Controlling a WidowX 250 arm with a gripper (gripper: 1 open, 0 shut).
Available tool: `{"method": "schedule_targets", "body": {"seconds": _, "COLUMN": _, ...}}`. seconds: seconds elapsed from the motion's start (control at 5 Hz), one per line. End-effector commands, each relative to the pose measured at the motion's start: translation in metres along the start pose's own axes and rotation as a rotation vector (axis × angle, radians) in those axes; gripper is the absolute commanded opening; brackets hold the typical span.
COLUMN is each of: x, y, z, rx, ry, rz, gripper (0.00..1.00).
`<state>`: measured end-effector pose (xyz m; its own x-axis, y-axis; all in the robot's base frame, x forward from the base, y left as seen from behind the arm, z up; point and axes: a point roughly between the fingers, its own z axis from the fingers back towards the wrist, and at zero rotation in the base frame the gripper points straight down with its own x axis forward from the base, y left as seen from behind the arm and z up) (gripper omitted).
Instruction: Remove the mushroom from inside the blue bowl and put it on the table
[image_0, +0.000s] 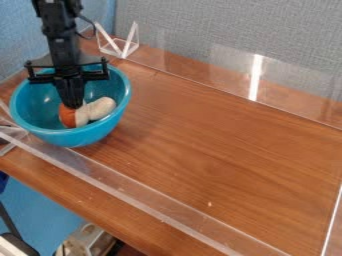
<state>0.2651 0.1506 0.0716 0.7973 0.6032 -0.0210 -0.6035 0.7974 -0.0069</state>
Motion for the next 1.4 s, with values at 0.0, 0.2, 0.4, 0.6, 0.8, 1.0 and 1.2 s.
{"method": "schedule_targets", "body": {"seconds": 0.0, "x": 0.008, "y": -0.007, "z": 0.044, "rx": -0.019, "ry": -0.105, "rz": -0.001, "gripper": 0.0}}
{"method": "schedule_targets", "body": {"seconds": 0.2, "x": 0.009, "y": -0.01, "z": 0.061, "rx": -0.027, "ry": -0.116, "rz": 0.002, "gripper": 0.0}}
{"method": "schedule_targets", "body": {"seconds": 0.4, "x": 0.01, "y": -0.016, "z": 0.077, "rx": -0.036, "ry": -0.123, "rz": 0.016, "gripper": 0.0}}
{"method": "schedule_targets", "body": {"seconds": 0.6, "x": 0.01, "y": -0.018, "z": 0.083, "rx": -0.035, "ry": -0.122, "rz": 0.036, "gripper": 0.0}}
{"method": "schedule_targets", "body": {"seconds": 0.8, "x": 0.011, "y": -0.017, "z": 0.08, "rx": -0.031, "ry": -0.119, "rz": 0.051, "gripper": 1.0}}
{"method": "schedule_targets", "body": {"seconds": 1.0, "x": 0.011, "y": -0.015, "z": 0.076, "rx": -0.026, "ry": -0.114, "rz": 0.064, "gripper": 1.0}}
{"method": "schedule_targets", "body": {"seconds": 1.2, "x": 0.01, "y": -0.012, "z": 0.064, "rx": -0.016, "ry": -0.102, "rz": 0.069, "gripper": 1.0}}
